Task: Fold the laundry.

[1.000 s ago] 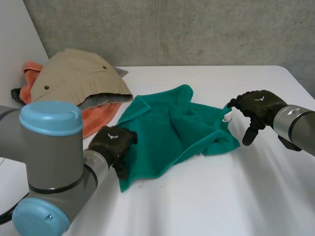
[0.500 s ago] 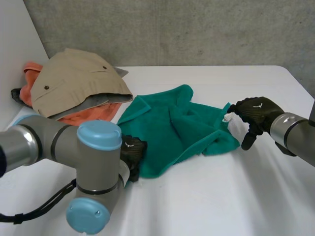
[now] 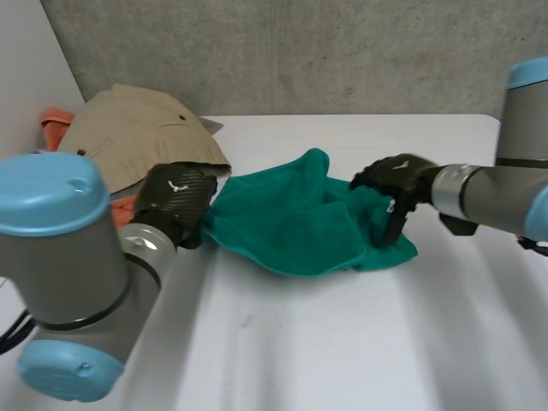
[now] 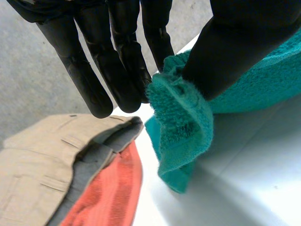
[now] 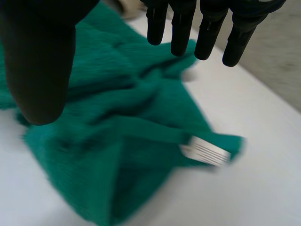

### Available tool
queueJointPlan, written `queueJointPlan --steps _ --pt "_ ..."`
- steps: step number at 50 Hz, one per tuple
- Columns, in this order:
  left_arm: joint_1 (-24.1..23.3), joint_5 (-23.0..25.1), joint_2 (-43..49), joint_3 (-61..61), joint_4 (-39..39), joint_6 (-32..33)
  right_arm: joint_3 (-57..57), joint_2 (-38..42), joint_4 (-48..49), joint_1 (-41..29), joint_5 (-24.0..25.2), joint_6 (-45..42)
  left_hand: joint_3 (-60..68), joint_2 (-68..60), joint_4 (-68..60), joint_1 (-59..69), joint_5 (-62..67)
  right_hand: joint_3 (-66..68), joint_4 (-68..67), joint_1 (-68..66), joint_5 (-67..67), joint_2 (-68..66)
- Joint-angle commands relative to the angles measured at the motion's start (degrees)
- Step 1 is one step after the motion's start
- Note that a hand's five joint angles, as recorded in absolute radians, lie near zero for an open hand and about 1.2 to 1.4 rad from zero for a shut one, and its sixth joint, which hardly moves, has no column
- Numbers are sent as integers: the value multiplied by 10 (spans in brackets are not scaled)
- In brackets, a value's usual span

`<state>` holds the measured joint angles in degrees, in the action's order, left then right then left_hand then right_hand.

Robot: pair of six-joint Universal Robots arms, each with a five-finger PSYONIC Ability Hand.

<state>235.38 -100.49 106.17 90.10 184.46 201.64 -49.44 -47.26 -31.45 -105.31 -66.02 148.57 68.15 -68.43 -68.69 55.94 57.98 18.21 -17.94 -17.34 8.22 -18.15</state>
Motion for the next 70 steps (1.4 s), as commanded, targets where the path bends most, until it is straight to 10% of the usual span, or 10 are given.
queueJointPlan --steps 1,8,23,46,49,51,57,70 --pt "35 33 -47 24 -2 20 9 47 -12 -40 47 -139 119 -116 -113 241 120 24 -27 -33 24 -25" --pt "55 38 -49 17 -5 19 -42 19 67 -61 -47 -86 119 -116 -113 241 120 53 -55 -61 52 -53" --pt "61 43 -62 -12 -18 4 -282 -181 191 3 -84 72 119 -116 -113 241 120 49 -52 -58 49 -50" --pt "54 52 -94 -41 -53 -26 -293 -31 348 -120 -180 134 119 -116 -113 241 120 204 -206 -212 204 -204" --pt "54 51 -100 -42 -54 -32 -280 -18 350 -119 -192 116 119 -116 -113 241 120 311 -314 -320 311 -312" --pt "55 52 -108 -42 -55 -38 -273 -20 358 -119 -203 107 119 -116 -113 241 120 617 -620 -626 617 -618" --pt "58 51 -128 -40 -70 -46 -297 -122 380 -98 -201 121 119 -116 -113 241 120 618 -621 -627 618 -619" --pt "117 97 -191 -23 -157 -75 -154 -277 17 26 -68 18 119 -116 -113 241 120 618 -621 -627 618 -619"
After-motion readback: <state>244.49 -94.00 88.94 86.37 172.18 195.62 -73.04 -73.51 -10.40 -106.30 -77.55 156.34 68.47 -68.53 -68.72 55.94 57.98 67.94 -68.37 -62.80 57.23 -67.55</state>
